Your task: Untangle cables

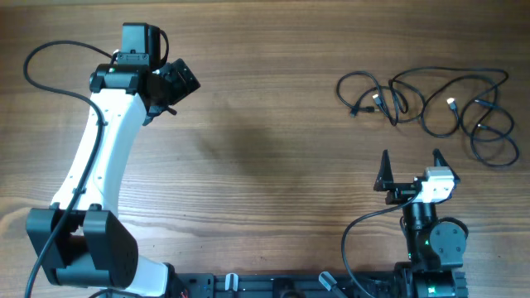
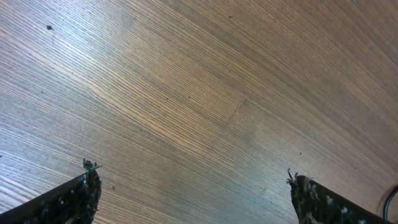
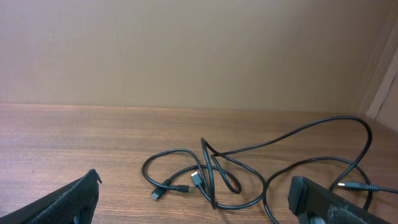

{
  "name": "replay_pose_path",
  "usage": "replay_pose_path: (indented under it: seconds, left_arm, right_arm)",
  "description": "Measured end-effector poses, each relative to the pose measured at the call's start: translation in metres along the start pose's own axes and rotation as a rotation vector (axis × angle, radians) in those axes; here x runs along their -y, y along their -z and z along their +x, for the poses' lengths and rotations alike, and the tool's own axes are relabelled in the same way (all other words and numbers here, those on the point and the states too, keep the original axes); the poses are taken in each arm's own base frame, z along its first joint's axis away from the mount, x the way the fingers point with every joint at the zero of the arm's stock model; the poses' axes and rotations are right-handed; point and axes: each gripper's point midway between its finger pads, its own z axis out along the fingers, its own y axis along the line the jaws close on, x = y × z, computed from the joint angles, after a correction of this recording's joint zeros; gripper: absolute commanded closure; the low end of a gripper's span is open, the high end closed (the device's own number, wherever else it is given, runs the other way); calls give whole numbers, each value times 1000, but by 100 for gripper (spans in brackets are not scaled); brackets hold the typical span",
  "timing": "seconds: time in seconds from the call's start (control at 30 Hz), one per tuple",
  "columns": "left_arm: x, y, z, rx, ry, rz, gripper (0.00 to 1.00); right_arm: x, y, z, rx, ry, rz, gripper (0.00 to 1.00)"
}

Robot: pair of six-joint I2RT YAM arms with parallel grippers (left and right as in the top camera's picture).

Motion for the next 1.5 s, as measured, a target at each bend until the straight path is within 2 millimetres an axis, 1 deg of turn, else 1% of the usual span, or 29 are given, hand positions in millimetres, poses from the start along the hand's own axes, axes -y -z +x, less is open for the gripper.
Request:
replay_pose_path:
  seconds: [0.53, 0.63, 0.7, 0.77, 0.83, 0.87, 0.9, 0.97, 1.0, 1.07, 1.1, 1.17, 1.2, 1.3, 1.37, 1.47, 1.5]
  left_arm:
    - [0, 0, 0, 0, 0, 0, 0]
    - [-4, 1, 5, -19, -1, -15, 0]
    - [-8, 6, 10, -34, -1, -27, 0]
    - [-9, 17, 10, -13, -1, -16, 0]
    - [-8, 31, 4, 50, 1, 10, 0]
    - [-7, 34, 0, 88, 2, 27, 0]
    - [-6, 38, -4, 128, 3, 44, 0]
    - [-4, 38, -11, 219, 9, 89, 0]
    - [-5, 34, -12, 256, 10, 105, 0]
    - [-7, 20, -11, 316, 6, 139, 0]
    - [-11, 8, -6, 335, 0, 147, 0]
    - [-21, -13, 8, 339, -6, 148, 0]
    - [-29, -26, 20, 340, -10, 149, 0]
    - [-49, -49, 47, 350, -16, 157, 0]
    - [-61, -59, 65, 364, -19, 176, 0]
    - [-77, -67, 87, 399, -17, 206, 0]
    - [-84, -70, 97, 403, -18, 213, 0]
  right_arm:
    - [0, 0, 0, 0, 0, 0, 0]
    - [0, 0, 0, 0, 0, 0, 0]
    - [0, 0, 0, 0, 0, 0, 0]
    - [0, 0, 0, 0, 0, 0, 0]
    - [0, 0, 0, 0, 0, 0, 0]
    - [0, 0, 0, 0, 0, 0, 0]
    - [0, 0, 0, 0, 0, 0, 0]
    - [0, 0, 0, 0, 0, 0, 0]
    - [0, 0, 0, 0, 0, 0, 0]
    - [0, 0, 0, 0, 0, 0, 0]
    - [0, 0, 0, 0, 0, 0, 0]
    - [0, 0, 0, 0, 0, 0, 0]
    - [0, 0, 0, 0, 0, 0, 0]
    - [0, 0, 0, 0, 0, 0, 0]
    - [0, 0, 0, 0, 0, 0, 0]
    - [0, 0, 0, 0, 2, 0, 0]
    - [0, 0, 0, 0, 3, 0, 0]
